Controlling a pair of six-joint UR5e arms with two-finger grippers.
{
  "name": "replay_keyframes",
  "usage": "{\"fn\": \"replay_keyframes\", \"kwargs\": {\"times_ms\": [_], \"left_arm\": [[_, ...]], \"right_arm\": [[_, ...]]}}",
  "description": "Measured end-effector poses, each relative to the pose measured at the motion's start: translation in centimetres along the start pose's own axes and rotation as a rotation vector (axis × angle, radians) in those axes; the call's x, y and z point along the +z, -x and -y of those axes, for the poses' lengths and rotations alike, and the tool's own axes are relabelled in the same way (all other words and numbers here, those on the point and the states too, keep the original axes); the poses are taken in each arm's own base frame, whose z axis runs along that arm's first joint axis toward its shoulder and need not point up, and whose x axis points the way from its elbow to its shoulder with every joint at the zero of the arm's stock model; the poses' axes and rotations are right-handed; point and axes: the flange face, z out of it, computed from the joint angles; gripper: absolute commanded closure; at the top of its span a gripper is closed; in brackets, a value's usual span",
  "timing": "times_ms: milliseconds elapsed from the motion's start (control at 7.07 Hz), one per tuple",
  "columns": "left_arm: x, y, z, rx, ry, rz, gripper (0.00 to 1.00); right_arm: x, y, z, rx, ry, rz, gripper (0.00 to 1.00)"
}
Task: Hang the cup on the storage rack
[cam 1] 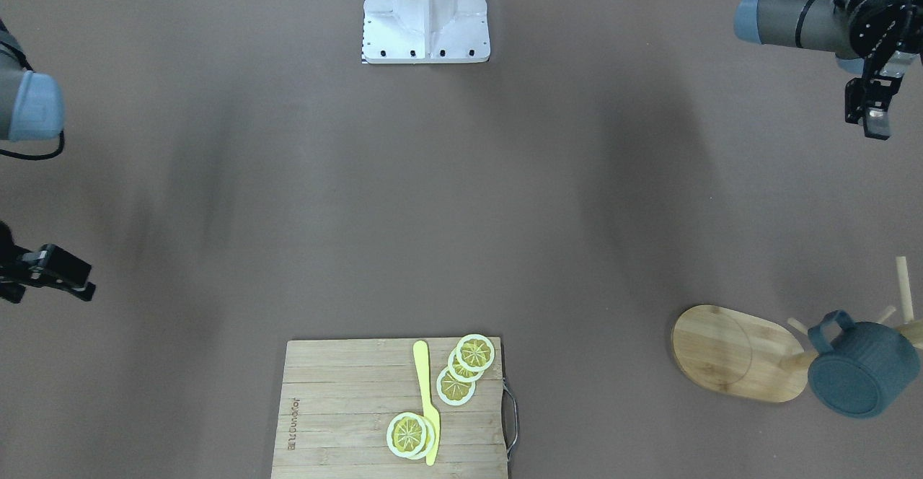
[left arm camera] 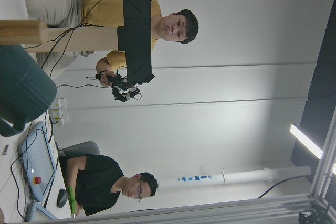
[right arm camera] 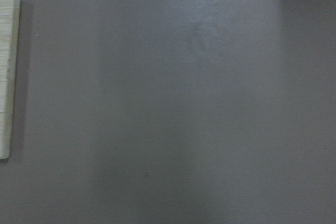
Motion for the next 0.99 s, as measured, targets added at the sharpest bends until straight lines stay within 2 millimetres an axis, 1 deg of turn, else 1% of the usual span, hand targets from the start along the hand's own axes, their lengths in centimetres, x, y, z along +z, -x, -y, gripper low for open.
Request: {"fn": "replay_keyframes", "kwargs": {"times_ms": [141,283,424,566,707,848,990], "left_arm": [[0.0,-0.7,1.3,0.136,-0.031,-0.006,0.02],[0.0,-1.3,2.9,0.282,-0.067,-0.008,0.02],[0.2,-1.7,4.6,0.426,-0.108,0.001,0.02],[0.7,-2.4,6.4,0.552,-0.157,0.031,0.02],[1.4,-3.0,8.3,0.685,-0.208,0.088,0.02],[2.0,-3.5,10.1,0.83,-0.247,0.164,0.02],[2.5,-3.7,11.6,0.959,-0.263,0.252,0.02]], "right_arm": [[0.2,-5.3,0.1,-0.001,0.009,-0.032,0.01],[0.8,-10.7,0.1,-0.019,0.029,-0.064,0.0],[1.4,-15.7,0.0,-0.052,0.055,-0.089,0.0],[1.9,-19.6,-0.2,-0.08,0.077,-0.108,0.0],[2.4,-22.4,-0.6,-0.093,0.1,-0.126,0.0],[2.7,-23.9,-1.1,-0.092,0.12,-0.136,0.0],[2.8,-24.8,-1.5,-0.09,0.13,-0.14,0.0]]}}
